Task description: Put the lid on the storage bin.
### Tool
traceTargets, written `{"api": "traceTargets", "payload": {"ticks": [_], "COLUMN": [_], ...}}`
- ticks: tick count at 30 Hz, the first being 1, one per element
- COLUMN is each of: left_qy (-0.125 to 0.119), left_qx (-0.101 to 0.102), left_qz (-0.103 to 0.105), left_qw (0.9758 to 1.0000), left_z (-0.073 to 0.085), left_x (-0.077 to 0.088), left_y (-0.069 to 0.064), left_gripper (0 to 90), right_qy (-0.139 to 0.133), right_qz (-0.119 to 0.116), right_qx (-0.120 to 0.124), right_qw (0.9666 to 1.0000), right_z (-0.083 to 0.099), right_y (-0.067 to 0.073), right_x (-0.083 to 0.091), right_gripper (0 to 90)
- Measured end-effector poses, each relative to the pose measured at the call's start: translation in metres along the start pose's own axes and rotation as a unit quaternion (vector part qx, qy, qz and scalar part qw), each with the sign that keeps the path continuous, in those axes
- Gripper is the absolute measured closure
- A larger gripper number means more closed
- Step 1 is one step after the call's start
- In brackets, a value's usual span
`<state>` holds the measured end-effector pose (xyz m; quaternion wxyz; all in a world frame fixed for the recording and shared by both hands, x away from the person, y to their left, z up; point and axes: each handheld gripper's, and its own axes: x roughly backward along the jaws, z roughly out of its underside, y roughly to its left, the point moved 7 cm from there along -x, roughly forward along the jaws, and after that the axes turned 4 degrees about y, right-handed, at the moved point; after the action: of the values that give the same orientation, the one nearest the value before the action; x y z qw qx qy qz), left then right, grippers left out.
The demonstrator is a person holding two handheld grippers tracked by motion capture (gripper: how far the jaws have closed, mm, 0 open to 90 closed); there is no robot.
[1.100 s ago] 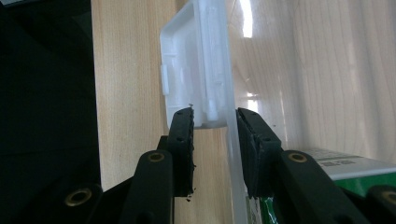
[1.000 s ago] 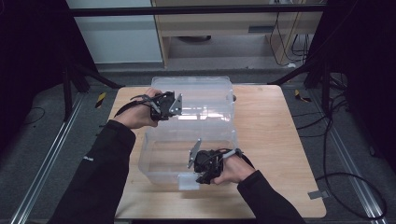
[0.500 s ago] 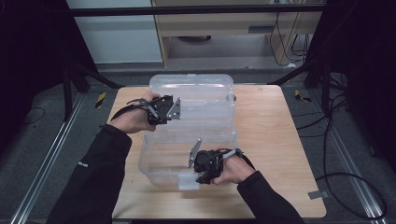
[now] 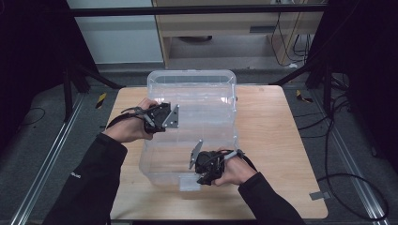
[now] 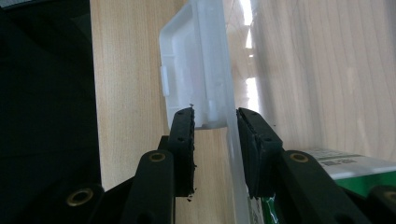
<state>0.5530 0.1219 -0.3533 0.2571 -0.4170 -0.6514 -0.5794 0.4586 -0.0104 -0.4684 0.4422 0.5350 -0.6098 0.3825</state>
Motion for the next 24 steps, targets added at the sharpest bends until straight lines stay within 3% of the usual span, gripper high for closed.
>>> {"api": "traceTargets", "payload": {"ticks": [24], "left_qy": [-0.001], "left_qx": [-0.002], "left_qz": [0.0], "left_qw": [1.0], "left_z": [0.002], "left_x": [0.013], "left_y": [-0.028], "left_gripper": [85.3], "right_qy": [-0.003], "right_qz": [0.004], "right_qx": [0.01], "right_qw": [0.9999], "right_z": [0.001], "right_y": [0.002], "right_x": [0.0], "right_gripper": [67.6]}}
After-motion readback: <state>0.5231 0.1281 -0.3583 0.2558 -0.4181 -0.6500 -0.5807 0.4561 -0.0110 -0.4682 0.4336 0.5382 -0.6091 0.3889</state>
